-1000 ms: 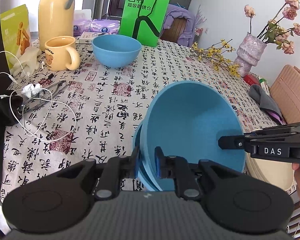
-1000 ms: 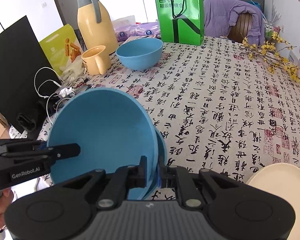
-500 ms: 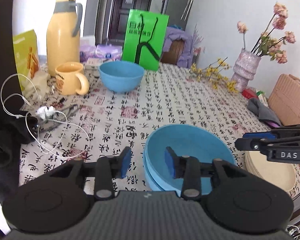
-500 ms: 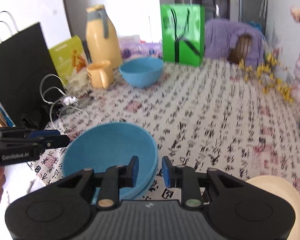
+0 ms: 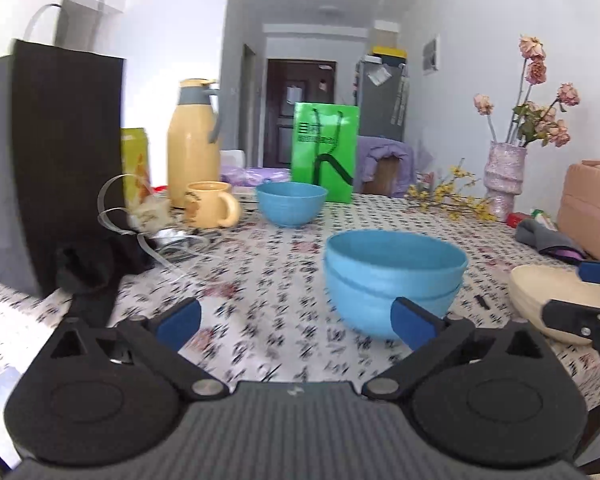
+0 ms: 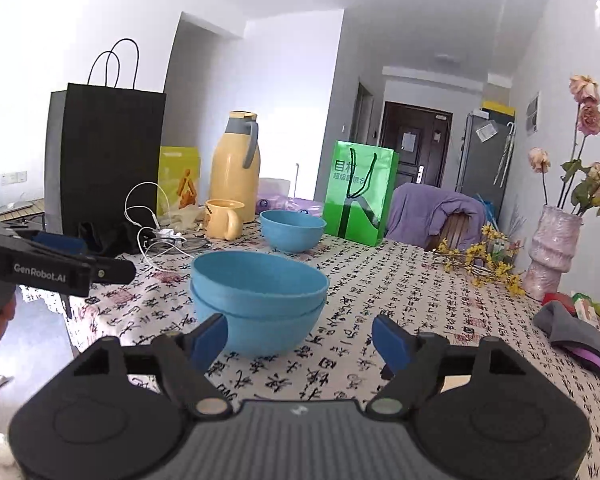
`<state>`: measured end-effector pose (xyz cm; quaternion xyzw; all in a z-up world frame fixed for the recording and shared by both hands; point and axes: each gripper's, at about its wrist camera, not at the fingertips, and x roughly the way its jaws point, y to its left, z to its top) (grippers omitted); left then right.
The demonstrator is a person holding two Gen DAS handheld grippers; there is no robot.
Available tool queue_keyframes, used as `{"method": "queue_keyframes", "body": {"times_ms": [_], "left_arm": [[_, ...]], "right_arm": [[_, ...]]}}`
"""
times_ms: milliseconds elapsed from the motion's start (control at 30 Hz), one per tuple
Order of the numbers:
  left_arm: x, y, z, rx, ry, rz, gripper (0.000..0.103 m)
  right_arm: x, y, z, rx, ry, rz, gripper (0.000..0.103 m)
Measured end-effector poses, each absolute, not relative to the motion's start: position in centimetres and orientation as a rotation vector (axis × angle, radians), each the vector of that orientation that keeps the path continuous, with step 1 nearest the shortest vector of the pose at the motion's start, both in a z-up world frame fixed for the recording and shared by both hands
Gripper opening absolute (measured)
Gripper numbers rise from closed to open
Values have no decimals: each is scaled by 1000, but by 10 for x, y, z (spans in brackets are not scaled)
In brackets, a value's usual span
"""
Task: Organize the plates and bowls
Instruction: 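Withdraw the left gripper from the two nested blue bowls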
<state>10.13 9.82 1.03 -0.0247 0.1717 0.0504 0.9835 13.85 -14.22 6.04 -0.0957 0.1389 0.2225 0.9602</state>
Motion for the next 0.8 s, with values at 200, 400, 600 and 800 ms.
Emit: {"method": "queue_keyframes", "body": {"times_ms": [200, 400, 600, 800], "left_arm": [[84, 103, -1, -24, 365, 78, 103], [92, 109, 4, -28, 350, 90, 103], [117, 116, 9, -23, 355, 86, 103], [186, 127, 40, 106, 347, 34, 103]], "right_arm": [[106, -149, 41, -145, 270, 458, 88], [113, -147, 42, -119, 260, 457, 89], [133, -142, 45, -116, 273, 462, 89], [195, -153, 79, -29, 316, 486, 89]]}}
